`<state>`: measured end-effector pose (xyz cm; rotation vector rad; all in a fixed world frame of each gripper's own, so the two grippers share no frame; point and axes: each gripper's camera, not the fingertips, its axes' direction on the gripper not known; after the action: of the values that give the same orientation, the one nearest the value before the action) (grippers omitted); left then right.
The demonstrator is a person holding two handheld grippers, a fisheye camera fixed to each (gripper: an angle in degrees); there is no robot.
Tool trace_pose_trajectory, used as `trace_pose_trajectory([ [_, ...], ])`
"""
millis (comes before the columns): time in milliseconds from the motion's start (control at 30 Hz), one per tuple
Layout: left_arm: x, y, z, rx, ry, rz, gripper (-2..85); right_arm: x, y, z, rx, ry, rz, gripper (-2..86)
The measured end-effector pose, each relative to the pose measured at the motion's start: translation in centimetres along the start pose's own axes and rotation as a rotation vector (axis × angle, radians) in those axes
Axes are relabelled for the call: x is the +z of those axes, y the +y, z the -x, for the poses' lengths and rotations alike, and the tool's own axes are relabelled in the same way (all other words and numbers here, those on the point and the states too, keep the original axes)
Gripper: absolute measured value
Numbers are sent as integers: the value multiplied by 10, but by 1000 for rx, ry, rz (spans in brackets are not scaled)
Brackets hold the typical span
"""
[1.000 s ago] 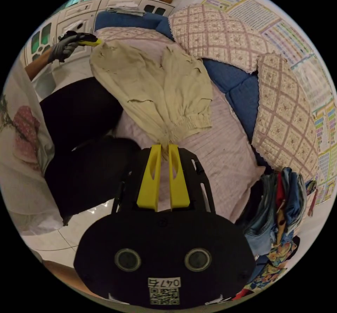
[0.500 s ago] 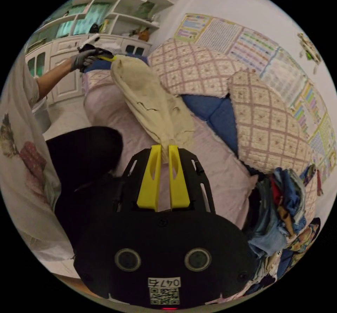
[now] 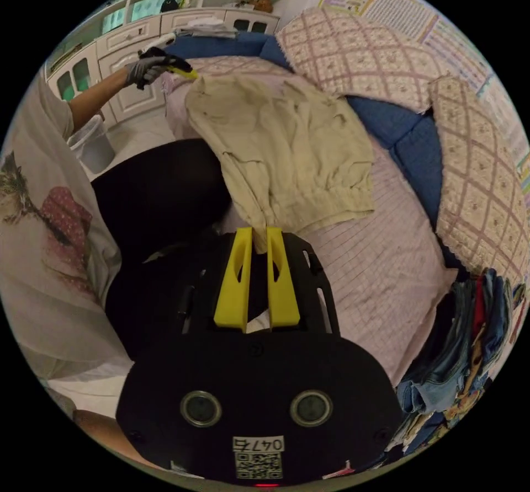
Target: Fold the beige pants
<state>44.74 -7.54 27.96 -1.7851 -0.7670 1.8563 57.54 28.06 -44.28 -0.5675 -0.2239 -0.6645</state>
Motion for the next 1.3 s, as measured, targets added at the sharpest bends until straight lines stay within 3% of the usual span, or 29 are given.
trace_pose_trajectory([
  [100,7,39,15,-3,-88,-53,48,-18,9,-30,125,21,-130,101],
  [233,28,81,1,90,-130,-142,66,-45,18,-113,390,12,-392,74],
  [400,84,109,-59,293,-104,-198,64,4,-23,-204,485,-24,-252,71],
  [600,190,147,-169,683,-385,-253,54,70,-59,-269,549,-142,-152,74],
  [733,321,125,-211,913,-407,9,43,101,-68,-276,404,-311,-107,16],
  [833,412,105,-219,979,-537,101,47,60,-66,-253,375,-70,-216,2],
  [933,491,84,-213,1011,-553,214,57,29,-60,-213,286,197,-354,0],
  [1067,589,86,-209,1077,-569,338,78,70,-76,-191,148,298,-108,0],
  [1167,632,97,-210,1140,-572,422,87,77,-82,-169,83,391,-103,1],
  [1300,665,112,-207,1217,-658,529,93,77,-84,-163,111,357,-122,0],
])
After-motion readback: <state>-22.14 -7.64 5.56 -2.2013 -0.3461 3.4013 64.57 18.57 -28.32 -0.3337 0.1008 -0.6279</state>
